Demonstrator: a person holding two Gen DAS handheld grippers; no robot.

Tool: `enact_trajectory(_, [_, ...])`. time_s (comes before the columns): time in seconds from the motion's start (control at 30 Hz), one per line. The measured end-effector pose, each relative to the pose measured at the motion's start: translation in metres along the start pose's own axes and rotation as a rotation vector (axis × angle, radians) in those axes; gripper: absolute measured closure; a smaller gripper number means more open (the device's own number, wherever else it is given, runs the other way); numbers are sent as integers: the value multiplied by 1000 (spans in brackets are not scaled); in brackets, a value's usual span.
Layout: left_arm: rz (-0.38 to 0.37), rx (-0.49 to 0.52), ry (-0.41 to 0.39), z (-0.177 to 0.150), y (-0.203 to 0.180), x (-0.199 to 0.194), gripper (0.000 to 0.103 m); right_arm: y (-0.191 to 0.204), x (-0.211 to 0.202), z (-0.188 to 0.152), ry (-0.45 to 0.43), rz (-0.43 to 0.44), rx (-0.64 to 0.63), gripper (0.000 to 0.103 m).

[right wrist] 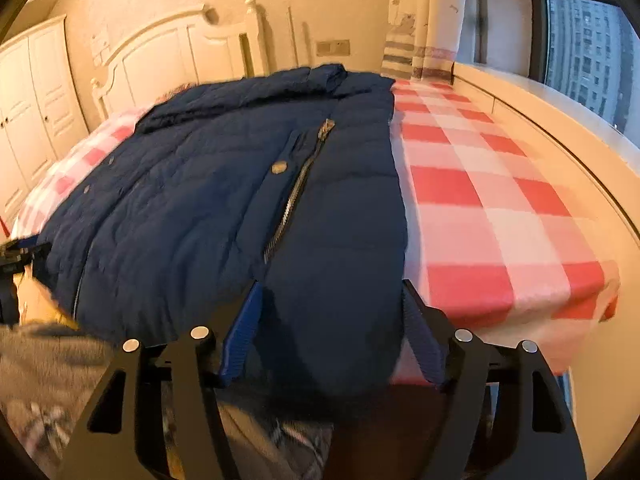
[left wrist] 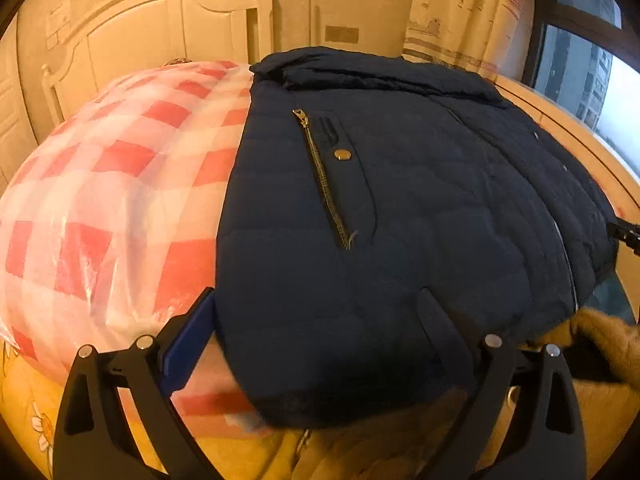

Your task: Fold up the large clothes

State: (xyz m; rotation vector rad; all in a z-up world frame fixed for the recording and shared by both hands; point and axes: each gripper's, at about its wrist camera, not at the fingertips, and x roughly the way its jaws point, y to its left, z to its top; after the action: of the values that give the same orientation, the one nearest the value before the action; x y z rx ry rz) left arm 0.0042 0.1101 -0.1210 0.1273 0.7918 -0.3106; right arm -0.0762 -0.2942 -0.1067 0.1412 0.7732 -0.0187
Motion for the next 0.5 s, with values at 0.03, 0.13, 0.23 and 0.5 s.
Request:
enact_trajectory(0.03, [-1,5,0,-3,1,-2,6,-4,-3,-6,-6,36,16,31])
enact_trajectory(0.13, [-6,1,-2,-12,0,-5,8,-8,-8,-18,-21,98,67,31])
enact_trajectory(0.23, [-14,-13,13,-15,3,-8,11,-10,-6,-24,8,110,83,31])
enact_trajectory(0.5, [-109,-116,77,-23,19,8,11,-26,10,-35,3,206,207,26])
